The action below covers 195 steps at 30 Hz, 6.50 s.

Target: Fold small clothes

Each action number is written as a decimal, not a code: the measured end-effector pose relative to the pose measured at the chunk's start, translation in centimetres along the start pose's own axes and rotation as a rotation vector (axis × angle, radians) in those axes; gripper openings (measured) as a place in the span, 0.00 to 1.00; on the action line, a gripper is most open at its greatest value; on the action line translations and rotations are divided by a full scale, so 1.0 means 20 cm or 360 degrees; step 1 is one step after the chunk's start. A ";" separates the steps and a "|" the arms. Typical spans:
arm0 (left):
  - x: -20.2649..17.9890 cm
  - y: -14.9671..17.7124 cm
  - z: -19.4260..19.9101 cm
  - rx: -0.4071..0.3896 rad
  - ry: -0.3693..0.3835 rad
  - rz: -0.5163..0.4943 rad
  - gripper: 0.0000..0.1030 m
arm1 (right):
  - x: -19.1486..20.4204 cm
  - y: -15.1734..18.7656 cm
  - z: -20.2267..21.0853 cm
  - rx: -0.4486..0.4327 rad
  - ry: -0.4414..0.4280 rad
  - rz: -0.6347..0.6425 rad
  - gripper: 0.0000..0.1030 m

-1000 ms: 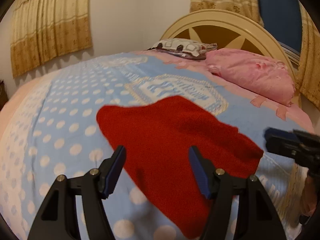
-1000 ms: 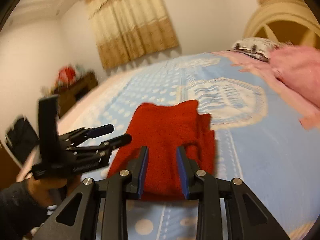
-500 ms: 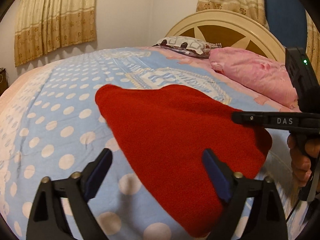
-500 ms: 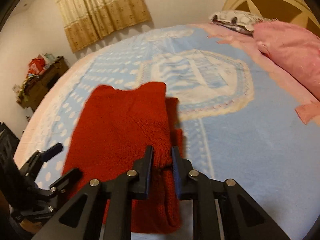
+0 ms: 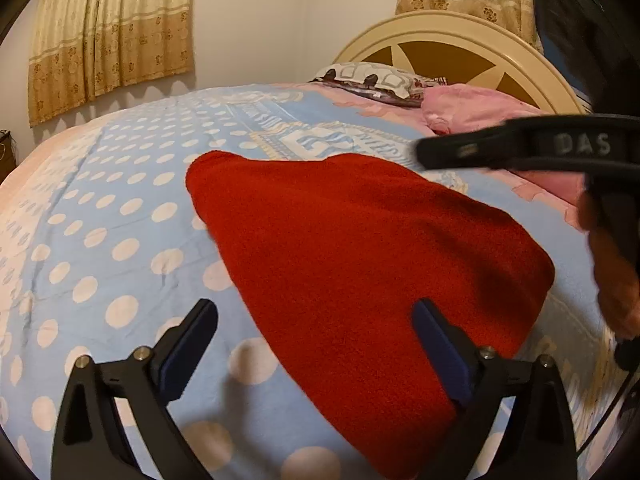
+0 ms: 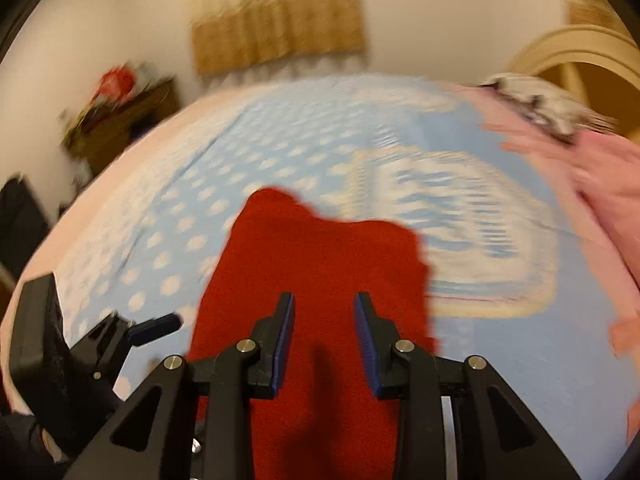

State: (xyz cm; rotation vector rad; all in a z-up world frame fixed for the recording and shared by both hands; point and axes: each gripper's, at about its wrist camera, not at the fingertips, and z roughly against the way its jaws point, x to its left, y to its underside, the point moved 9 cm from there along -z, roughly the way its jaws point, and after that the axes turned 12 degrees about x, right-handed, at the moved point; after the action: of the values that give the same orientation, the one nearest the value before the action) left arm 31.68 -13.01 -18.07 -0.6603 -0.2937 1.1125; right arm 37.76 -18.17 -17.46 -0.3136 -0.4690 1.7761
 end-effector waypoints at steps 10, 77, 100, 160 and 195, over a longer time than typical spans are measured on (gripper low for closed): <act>0.00 0.02 -0.05 0.0085 0.0057 0.0038 1.00 | -0.24 0.03 -0.24 0.0127 0.0140 -0.0164 0.31; 0.07 0.06 -0.06 0.0133 0.0299 0.0345 1.00 | -0.53 -0.08 -0.31 0.0134 -0.0557 -0.0414 0.45; 0.05 0.06 -0.10 0.0192 0.0349 0.0340 1.00 | -0.47 -0.17 -0.46 0.0168 -0.0674 -0.0450 0.31; 0.43 0.46 0.68 -0.0017 0.0056 0.0441 0.40 | 0.82 -0.08 -0.01 -0.0024 -0.0991 -0.0058 0.25; 0.69 0.77 0.88 -0.0097 -0.0082 0.0680 0.40 | 1.54 -0.05 -0.04 0.0109 -0.1097 0.0241 0.25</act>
State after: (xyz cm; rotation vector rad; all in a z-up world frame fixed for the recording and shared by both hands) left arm 17.05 9.70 -15.44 -0.7705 -0.2366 1.5351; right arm 31.26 12.01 -16.58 0.3387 -0.8823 2.0229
